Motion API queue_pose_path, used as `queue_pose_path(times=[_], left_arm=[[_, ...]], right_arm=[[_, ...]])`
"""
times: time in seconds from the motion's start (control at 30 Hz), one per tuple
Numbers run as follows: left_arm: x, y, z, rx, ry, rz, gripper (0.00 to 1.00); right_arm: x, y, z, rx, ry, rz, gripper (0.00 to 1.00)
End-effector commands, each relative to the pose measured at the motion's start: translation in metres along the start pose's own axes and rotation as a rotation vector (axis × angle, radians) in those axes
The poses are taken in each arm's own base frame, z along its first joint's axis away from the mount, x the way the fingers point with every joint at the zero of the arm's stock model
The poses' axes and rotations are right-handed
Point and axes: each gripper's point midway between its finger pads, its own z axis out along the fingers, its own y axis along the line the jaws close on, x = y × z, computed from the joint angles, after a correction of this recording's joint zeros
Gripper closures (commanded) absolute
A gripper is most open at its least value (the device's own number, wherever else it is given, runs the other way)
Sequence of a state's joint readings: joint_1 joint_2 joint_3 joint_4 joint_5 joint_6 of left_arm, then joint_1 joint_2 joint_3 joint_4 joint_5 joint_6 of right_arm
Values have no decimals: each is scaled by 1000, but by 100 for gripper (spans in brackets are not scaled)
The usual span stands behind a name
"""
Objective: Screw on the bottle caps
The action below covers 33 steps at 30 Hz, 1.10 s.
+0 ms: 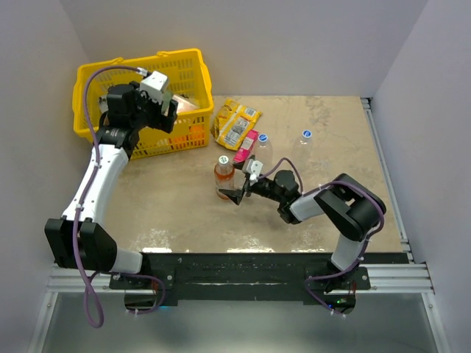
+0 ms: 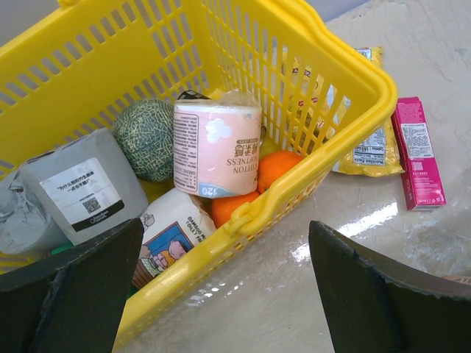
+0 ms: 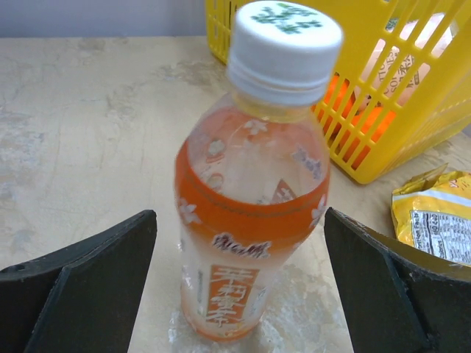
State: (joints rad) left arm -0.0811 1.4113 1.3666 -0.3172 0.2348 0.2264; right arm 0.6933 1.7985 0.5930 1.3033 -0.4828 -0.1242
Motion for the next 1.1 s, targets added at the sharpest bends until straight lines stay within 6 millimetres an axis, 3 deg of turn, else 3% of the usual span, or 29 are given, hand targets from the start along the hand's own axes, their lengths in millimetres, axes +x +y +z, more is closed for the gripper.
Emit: queue_pose_path(times=[0.0, 0.37, 0.4, 0.5, 0.6, 0.67, 0.8, 0.93, 1.07], left_arm=[[-17, 1, -8, -11, -62, 19, 0], [-10, 5, -5, -31, -51, 50, 0], [-10, 5, -6, -32, -54, 52, 0], [-17, 6, -9, -40, -81, 57, 0], [-32, 8, -14, -54, -135, 61, 0], [-46, 11, -18, -67, -184, 62, 0], [-70, 13, -27, -83, -277, 57, 0], [-93, 14, -41, -104, -394, 49, 0], [-102, 18, -50, -114, -456, 8, 0]], right_arm=[[-112, -13, -18, 88, -387, -241, 1], [-117, -22, -70, 196, -370, -226, 1], [-132, -20, -78, 202, -400, -246, 1], [-131, -23, -86, 220, -298, -270, 1], [-130, -33, -79, 177, 19, -178, 1], [-139, -31, -81, 144, 178, -72, 1], [-175, -52, -114, 363, 384, 100, 1], [-211, -74, -149, 528, 469, 38, 1], [-244, -96, -179, 665, 487, -85, 1]])
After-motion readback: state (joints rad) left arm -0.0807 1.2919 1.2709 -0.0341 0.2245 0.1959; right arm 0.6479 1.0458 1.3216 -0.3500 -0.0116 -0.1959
